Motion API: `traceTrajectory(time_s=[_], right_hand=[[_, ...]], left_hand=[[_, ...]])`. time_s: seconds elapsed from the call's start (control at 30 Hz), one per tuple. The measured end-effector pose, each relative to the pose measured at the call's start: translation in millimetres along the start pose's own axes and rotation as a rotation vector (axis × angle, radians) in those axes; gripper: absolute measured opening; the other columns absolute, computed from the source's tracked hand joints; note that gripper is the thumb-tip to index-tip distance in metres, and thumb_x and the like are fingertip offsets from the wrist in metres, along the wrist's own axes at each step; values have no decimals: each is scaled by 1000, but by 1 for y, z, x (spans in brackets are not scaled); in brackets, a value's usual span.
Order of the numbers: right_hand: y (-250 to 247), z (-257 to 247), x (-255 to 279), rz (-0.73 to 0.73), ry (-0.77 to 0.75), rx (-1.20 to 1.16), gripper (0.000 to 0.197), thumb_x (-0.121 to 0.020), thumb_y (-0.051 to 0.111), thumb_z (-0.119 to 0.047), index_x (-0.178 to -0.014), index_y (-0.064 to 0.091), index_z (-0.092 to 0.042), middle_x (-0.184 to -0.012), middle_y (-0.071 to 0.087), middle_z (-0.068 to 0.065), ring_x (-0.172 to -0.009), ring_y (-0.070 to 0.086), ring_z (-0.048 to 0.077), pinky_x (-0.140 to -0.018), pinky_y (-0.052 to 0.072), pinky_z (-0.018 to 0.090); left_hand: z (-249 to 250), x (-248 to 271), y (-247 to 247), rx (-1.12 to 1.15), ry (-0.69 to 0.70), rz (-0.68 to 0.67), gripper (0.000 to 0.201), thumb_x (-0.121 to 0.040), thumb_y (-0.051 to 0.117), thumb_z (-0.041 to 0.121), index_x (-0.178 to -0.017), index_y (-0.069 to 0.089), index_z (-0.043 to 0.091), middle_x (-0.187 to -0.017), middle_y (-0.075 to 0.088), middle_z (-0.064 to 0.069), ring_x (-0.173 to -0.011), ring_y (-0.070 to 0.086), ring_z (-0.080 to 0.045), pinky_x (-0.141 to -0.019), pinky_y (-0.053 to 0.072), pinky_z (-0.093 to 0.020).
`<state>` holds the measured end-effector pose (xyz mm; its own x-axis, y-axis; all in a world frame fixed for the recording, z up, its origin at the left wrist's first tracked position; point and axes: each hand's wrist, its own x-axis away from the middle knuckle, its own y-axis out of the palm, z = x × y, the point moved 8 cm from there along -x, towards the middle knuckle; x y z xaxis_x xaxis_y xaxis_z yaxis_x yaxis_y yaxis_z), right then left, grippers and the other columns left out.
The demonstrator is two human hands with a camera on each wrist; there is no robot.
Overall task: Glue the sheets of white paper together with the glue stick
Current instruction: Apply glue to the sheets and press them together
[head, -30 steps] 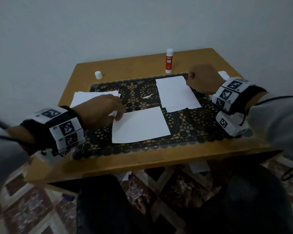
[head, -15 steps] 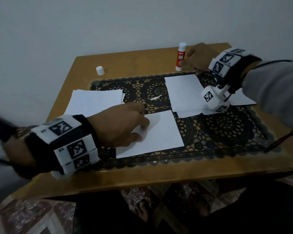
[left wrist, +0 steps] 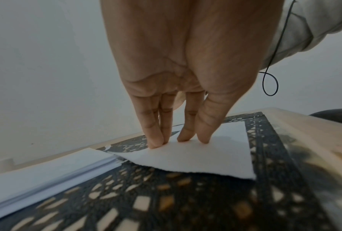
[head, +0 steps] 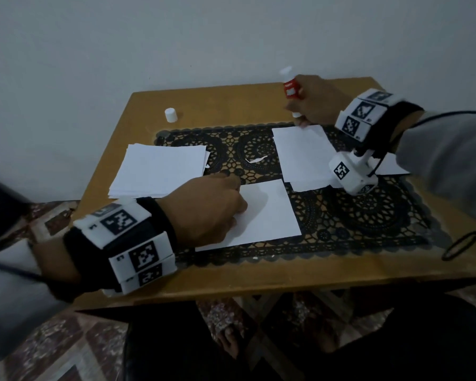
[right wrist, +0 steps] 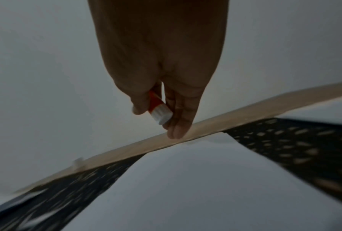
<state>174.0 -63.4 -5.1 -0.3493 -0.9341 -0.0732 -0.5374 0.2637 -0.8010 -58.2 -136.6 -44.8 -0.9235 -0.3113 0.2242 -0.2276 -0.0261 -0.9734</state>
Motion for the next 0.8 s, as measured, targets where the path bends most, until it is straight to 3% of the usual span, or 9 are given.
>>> traceTrajectory(time_s=[0.1, 0.17, 0.27, 0.33, 0.43, 0.53, 0.67, 0.8], right_hand=[[1, -16, 25, -63, -116, 139, 26, -94, 59, -36, -106, 64, -13, -84, 64, 7, -57, 62, 20, -59, 55, 35], [-7, -27, 40, -18, -160, 159, 33, -91, 61, -43, -102, 70, -13, -79, 63, 7, -51, 62, 19, -55, 50, 31], [-22, -39, 58, 56, -154, -148, 33, -82, 75, -29, -95, 66, 0, -71, 57, 7, -53, 56, 16, -49, 52, 27], [-21, -41, 67, 14, -84, -441, 31, -80, 77, -12, -99, 62, 7, -78, 61, 11, -64, 59, 18, -61, 57, 29], [-11, -48, 79, -76, -26, -687, 25, -83, 73, -6, -104, 62, 2, -89, 66, 14, -76, 65, 20, -72, 58, 30], [0, -60, 90, -107, -39, -712, 17, -86, 71, -9, -97, 59, -4, -85, 68, 14, -67, 62, 20, -63, 57, 30], [15, -70, 99, -91, -70, -683, 33, -81, 75, -7, -102, 51, -3, -89, 68, 24, -62, 61, 24, -55, 54, 33], [29, -82, 105, -107, -140, -617, 33, -80, 77, -9, -100, 52, 0, -84, 70, 23, -55, 64, 18, -50, 55, 28]], left_hand=[[1, 4, 1, -2, -13, 4, 29, -94, 48, 30, -118, 62, 20, -119, 49, -3, -110, 47, -20, -93, 44, -35], [-1, 6, 0, 23, -19, 16, 31, -92, 51, 28, -120, 62, 20, -123, 49, -3, -113, 47, -20, -95, 43, -34], [-1, 12, 0, 69, -34, 17, 36, -92, 54, 28, -127, 59, 21, -130, 47, -2, -119, 46, -21, -99, 41, -32], [1, 18, 4, 76, -60, -6, 41, -93, 53, 31, -133, 53, 21, -137, 40, -1, -122, 46, -22, -101, 40, -32], [2, 24, 8, 104, -106, -48, 50, -93, 53, 35, -140, 43, 21, -142, 30, -1, -116, 51, -25, -100, 42, -33], [5, 30, 8, 163, -100, -50, 54, -94, 53, 33, -144, 35, 23, -141, 33, 0, -118, 49, -23, -100, 41, -33], [13, 40, 10, 146, -74, -38, 54, -95, 50, 37, -144, 33, 22, -147, 32, -2, -133, 31, -20, -111, 28, -32], [23, 54, 16, 182, -38, -11, 54, -95, 48, 38, -144, 34, 21, -149, 29, -4, -134, 30, -21, -112, 27, -32]])
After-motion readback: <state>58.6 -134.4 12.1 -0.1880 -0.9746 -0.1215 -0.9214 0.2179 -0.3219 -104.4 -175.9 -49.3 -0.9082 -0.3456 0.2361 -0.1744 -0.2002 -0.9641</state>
